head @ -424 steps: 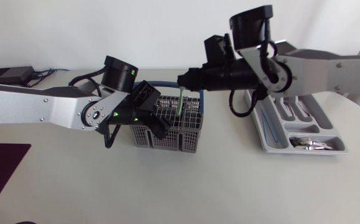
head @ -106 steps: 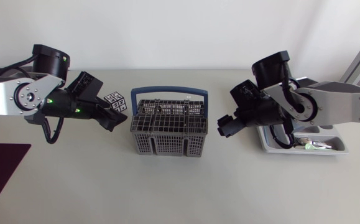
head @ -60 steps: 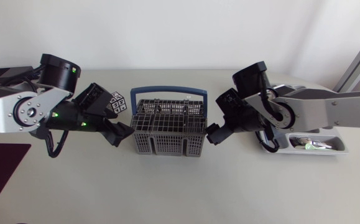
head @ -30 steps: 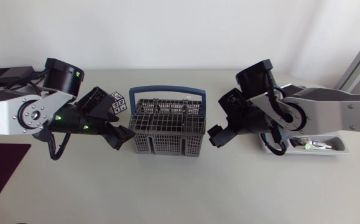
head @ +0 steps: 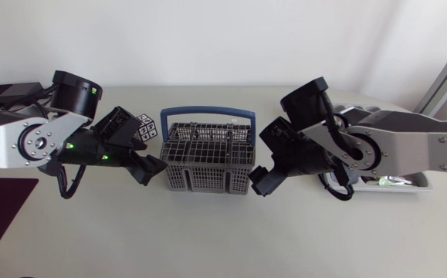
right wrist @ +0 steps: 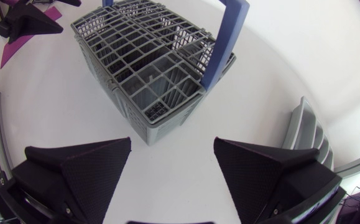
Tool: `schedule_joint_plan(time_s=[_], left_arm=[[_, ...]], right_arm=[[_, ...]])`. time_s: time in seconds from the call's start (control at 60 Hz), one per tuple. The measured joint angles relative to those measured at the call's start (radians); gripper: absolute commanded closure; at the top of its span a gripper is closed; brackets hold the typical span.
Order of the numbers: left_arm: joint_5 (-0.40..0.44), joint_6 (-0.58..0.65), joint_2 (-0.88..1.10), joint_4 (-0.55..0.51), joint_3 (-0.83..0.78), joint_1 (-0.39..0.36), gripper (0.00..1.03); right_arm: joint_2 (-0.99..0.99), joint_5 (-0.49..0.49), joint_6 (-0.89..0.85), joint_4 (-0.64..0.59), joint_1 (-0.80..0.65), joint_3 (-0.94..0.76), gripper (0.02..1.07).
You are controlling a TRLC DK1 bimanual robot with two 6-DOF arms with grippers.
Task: Transfer all utensils from the basket to the drawer tray.
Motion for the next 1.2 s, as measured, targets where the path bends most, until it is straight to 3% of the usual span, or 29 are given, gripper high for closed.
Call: schedule_joint_plan(time_s=[0.85,0.933,1.1,1.2], left_arm=[[0.000,0.000,-0.009,0.000,-0.016,0.000,0.05],[0.000,0.000,-0.013,0.000,-0.016,0.000,0.05],[-0.005,0.000,-0.056,-0.008,-0.033,0.021,0.05],[-0.049,0.000,-0.115,-0.016,-0.048,0.027,0.05]], right_arm=[[0.081,0.027,0.003,0.090,-0.032,0.014,0.11],[0.080,0.027,0.003,0.090,-0.031,0.012,0.07],[-0.009,0.030,0.003,0.089,-0.027,-0.048,0.07],[-0.106,0.030,-0.018,0.083,-0.038,-0.091,0.07]])
